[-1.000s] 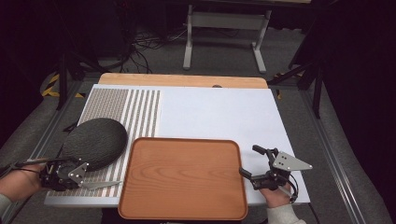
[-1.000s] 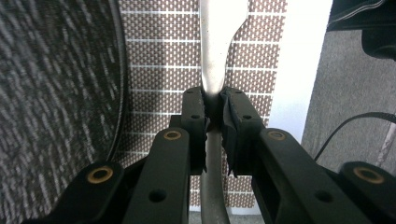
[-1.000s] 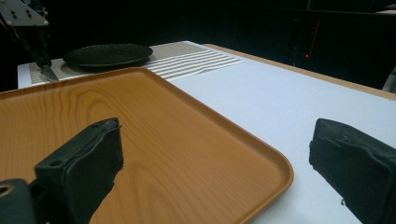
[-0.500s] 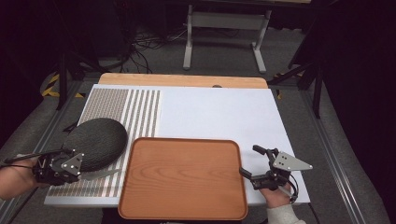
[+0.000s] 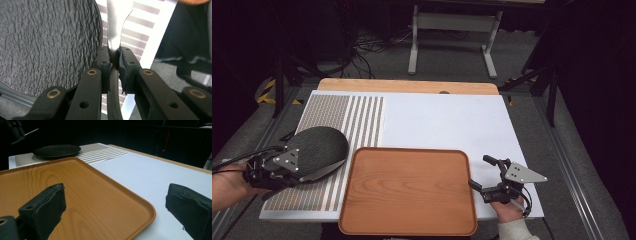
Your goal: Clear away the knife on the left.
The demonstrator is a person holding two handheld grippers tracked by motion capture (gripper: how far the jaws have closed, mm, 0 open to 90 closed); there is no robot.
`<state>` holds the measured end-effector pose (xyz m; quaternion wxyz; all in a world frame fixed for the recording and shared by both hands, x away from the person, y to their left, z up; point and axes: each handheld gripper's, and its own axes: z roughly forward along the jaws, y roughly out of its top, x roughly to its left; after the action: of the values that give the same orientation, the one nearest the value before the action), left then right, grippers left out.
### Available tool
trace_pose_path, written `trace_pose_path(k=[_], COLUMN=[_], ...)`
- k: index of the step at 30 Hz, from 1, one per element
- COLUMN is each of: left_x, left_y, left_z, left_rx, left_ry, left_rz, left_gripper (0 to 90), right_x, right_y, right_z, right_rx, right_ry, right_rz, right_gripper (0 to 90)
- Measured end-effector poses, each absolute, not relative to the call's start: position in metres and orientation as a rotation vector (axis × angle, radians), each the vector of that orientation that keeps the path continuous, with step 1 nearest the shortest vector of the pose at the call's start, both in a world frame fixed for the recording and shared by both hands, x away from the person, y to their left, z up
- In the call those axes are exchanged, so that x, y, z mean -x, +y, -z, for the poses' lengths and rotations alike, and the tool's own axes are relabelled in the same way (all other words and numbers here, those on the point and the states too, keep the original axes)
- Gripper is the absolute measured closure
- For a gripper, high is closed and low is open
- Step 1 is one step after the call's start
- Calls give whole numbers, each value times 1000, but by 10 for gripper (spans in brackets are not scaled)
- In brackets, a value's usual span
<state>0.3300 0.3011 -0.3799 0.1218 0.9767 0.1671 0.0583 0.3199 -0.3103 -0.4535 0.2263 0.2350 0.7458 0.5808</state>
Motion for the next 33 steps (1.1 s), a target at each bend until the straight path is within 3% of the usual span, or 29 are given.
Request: trace_pose_path(k=[9, 17, 33], left_x=[-327, -326, -326], left_y=[287, 277, 251], left_z=[370, 365, 365], left_rx=[-2773, -2643, -2536], left_ry=[578, 755, 814], left_rz=[-200, -150, -87], left_gripper=[800, 800, 800], right_x=[-320, -320, -319], right_y=[-310, -310, -310], right_z=[453, 453, 453], right_rx=[-646, -642, -639], right_ry=[2057, 2057, 2058], right_rz=[-1599, -1601, -1602], right_gripper=[32, 32, 32])
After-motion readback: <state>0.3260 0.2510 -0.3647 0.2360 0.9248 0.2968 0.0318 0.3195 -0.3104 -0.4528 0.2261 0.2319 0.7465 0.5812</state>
